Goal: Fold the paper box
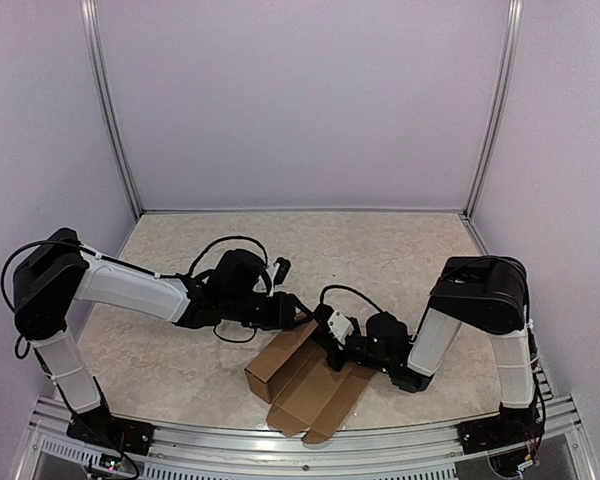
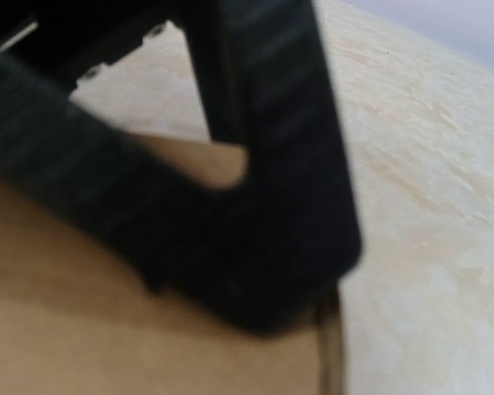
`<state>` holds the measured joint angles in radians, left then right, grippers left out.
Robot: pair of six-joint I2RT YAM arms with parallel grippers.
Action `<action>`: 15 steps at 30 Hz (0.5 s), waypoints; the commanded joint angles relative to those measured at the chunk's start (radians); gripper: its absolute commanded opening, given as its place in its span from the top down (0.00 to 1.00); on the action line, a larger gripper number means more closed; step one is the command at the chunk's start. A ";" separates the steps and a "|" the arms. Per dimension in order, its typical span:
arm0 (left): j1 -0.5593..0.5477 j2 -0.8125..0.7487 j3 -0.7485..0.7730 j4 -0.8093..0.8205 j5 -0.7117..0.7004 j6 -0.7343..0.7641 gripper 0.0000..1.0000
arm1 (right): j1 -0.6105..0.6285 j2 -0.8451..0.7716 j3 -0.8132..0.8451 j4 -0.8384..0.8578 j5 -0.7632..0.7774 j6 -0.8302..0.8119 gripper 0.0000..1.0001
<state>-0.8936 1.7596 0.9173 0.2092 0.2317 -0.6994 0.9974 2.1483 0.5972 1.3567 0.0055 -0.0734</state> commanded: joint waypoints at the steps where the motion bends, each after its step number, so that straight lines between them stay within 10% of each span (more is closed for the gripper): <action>1: 0.011 0.065 -0.052 -0.027 0.044 -0.021 0.50 | 0.024 -0.013 0.000 0.243 -0.014 -0.039 1.00; 15: 0.018 -0.009 -0.145 0.086 0.147 -0.071 0.35 | 0.026 -0.014 -0.008 0.243 -0.013 -0.049 1.00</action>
<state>-0.8700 1.7649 0.8455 0.3233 0.3233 -0.7525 1.0080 2.1483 0.5968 1.3590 0.0036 -0.0864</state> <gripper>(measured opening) 0.640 0.025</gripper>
